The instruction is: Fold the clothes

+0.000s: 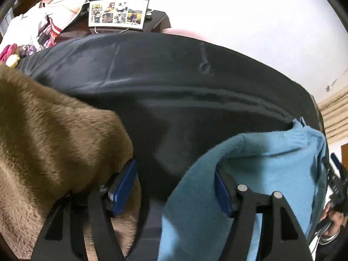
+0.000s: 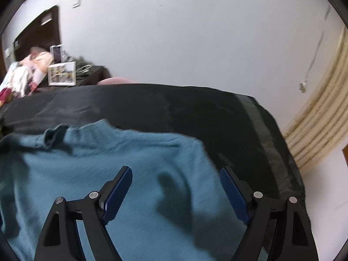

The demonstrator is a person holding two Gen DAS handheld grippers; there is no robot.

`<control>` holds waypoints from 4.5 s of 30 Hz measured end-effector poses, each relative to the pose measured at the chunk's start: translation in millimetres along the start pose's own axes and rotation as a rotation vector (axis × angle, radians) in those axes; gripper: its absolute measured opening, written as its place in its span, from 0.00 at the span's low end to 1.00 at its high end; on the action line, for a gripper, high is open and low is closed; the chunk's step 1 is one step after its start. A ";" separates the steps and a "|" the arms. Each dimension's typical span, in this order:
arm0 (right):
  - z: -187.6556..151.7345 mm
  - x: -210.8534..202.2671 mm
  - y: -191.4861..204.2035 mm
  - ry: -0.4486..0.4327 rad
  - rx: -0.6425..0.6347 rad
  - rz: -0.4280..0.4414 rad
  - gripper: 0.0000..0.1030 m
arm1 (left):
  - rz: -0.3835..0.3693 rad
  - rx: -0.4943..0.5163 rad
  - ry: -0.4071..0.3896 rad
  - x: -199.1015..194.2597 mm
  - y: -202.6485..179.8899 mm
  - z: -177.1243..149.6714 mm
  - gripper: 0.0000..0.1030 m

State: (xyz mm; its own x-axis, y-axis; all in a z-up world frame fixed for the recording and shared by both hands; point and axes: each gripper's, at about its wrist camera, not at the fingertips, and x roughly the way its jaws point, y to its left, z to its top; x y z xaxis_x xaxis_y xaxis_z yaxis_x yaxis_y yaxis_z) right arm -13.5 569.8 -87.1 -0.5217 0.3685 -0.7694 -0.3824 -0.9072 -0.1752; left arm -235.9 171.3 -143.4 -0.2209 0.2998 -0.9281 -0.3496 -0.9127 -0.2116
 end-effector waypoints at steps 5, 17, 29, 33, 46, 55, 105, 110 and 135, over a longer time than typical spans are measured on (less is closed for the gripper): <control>-17.0 -14.8 22.0 -0.007 -0.087 0.029 0.82 | -0.078 -0.032 -0.002 -13.1 25.8 -5.1 0.70; -56.4 18.2 8.2 0.088 -0.078 0.031 0.82 | -0.064 -0.037 -0.019 -48.5 74.4 -13.6 0.68; -53.1 27.9 -10.7 0.113 -0.021 -0.012 0.84 | 0.087 -0.082 -0.013 -72.1 114.6 -61.4 0.60; -51.5 29.4 -12.7 0.115 -0.037 -0.013 0.85 | 0.162 -0.075 0.009 -82.5 129.8 -84.8 0.60; -64.3 -11.9 -27.3 0.103 -0.020 0.010 0.86 | 0.250 -0.147 0.005 -125.1 130.3 -154.1 0.65; -144.3 -71.8 -76.4 0.112 0.047 -0.048 0.86 | 0.122 -0.005 -0.036 -149.0 31.7 -187.7 0.77; -155.8 -70.6 -48.4 0.218 -0.127 -0.016 0.87 | 0.549 0.066 -0.025 -95.1 23.5 -120.1 0.78; -158.0 -68.2 -74.0 0.230 -0.129 -0.127 0.87 | 0.539 0.059 -0.016 -107.9 25.0 -139.1 0.79; -52.9 -51.7 -95.5 0.117 0.094 -0.062 0.87 | 0.217 0.197 -0.028 -44.9 -97.0 -42.4 0.80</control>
State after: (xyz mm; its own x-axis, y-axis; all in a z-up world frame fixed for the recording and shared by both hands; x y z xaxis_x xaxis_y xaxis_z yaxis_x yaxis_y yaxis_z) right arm 90.3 626.6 -63.1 -0.4044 0.3920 -0.8264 -0.4836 -0.8585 -0.1706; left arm -153.5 234.6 -94.1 -0.3337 0.1135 -0.9358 -0.4606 -0.8858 0.0568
